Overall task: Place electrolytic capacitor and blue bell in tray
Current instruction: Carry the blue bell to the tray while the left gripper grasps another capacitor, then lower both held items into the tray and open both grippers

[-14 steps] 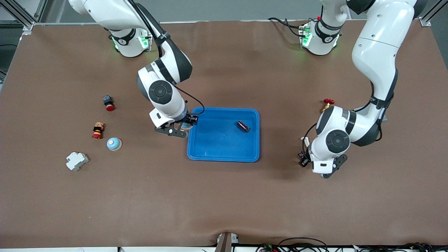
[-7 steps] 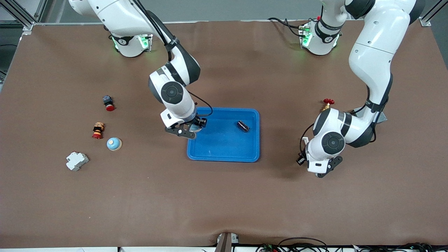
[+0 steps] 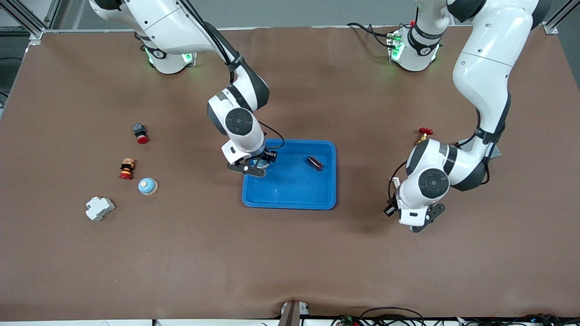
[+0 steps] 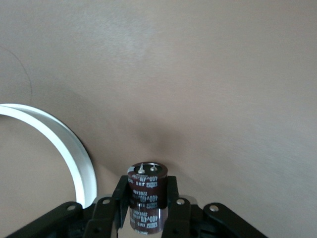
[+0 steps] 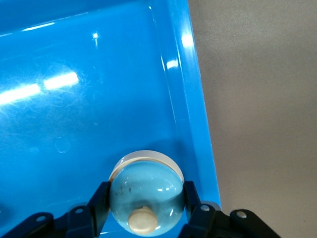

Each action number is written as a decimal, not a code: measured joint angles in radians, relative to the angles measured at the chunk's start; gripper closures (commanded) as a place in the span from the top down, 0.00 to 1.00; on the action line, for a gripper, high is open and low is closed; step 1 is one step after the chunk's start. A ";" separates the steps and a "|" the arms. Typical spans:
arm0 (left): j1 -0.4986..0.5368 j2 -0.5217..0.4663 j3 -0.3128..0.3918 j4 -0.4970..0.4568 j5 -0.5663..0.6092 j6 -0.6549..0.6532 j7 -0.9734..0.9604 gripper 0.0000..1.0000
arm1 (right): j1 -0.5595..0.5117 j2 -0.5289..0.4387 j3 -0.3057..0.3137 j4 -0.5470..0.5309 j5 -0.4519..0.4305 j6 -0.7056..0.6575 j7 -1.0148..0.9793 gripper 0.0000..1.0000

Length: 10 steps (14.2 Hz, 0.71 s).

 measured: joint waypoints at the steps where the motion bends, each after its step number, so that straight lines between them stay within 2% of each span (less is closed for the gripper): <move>1: -0.002 -0.015 -0.012 0.000 0.000 -0.008 -0.018 0.00 | 0.001 0.004 0.000 0.001 0.000 0.000 0.000 0.13; 6: -0.031 -0.056 -0.109 0.014 0.000 -0.032 -0.278 0.00 | 0.015 0.030 0.000 0.023 0.000 0.000 0.000 0.15; 10: -0.117 -0.050 -0.123 0.035 0.000 -0.032 -0.458 0.00 | 0.018 0.036 0.000 0.028 0.000 0.000 0.000 0.38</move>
